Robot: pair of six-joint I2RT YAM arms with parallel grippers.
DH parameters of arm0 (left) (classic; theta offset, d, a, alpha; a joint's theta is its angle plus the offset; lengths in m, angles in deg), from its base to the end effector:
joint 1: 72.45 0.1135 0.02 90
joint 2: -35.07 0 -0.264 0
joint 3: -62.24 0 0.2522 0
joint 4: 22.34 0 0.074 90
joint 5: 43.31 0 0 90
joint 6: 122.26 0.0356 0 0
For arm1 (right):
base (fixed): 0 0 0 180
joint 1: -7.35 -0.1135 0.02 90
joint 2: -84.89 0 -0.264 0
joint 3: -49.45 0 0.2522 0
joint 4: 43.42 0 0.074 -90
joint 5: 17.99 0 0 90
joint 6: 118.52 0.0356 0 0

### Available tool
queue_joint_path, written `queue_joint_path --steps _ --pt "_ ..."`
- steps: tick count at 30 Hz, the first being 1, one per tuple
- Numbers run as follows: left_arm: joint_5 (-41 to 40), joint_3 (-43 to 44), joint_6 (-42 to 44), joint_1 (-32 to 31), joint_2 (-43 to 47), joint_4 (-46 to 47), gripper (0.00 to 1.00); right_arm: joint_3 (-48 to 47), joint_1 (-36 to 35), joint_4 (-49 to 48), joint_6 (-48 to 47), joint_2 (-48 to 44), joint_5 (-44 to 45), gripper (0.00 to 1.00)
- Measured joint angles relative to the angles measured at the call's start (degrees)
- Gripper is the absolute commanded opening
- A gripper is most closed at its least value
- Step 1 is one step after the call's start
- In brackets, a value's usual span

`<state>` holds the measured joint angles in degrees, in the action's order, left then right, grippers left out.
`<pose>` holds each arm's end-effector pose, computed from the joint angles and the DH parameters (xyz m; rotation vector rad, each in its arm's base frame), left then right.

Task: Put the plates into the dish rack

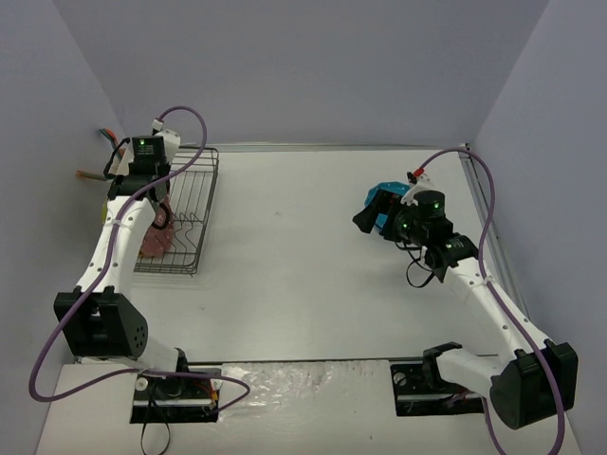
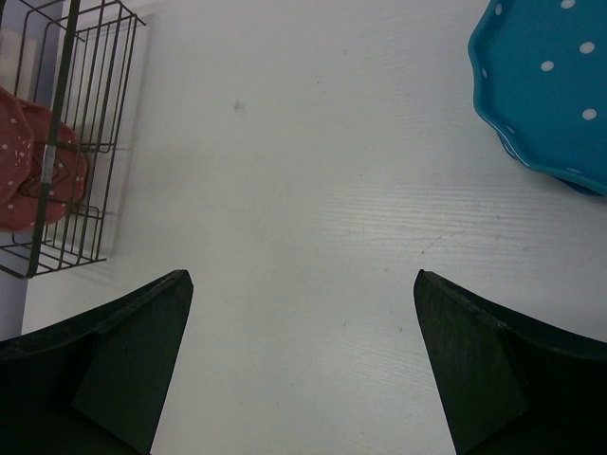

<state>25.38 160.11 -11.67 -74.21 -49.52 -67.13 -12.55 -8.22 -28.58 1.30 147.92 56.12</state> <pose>0.3322 0.0027 0.3782 0.1920 2.1259 0.5884 0.2445 0.0782 0.3147 0.0370 1.9147 0.8002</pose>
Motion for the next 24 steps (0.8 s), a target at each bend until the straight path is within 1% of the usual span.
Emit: queue_joint_path --steps 9,20,24 --pt "1.98 -3.21 -0.78 -0.12 0.66 4.34 0.00 0.34 0.24 -0.03 0.00 0.42 -0.02 1.00" --pt "3.38 -10.69 -2.75 -0.05 0.96 4.00 0.00 1.90 0.24 -0.90 0.22 0.55 -0.59 1.00" --pt "3.25 -12.96 -3.46 -0.05 1.37 5.58 0.00 1.96 0.24 -1.05 0.26 0.96 -0.73 1.00"
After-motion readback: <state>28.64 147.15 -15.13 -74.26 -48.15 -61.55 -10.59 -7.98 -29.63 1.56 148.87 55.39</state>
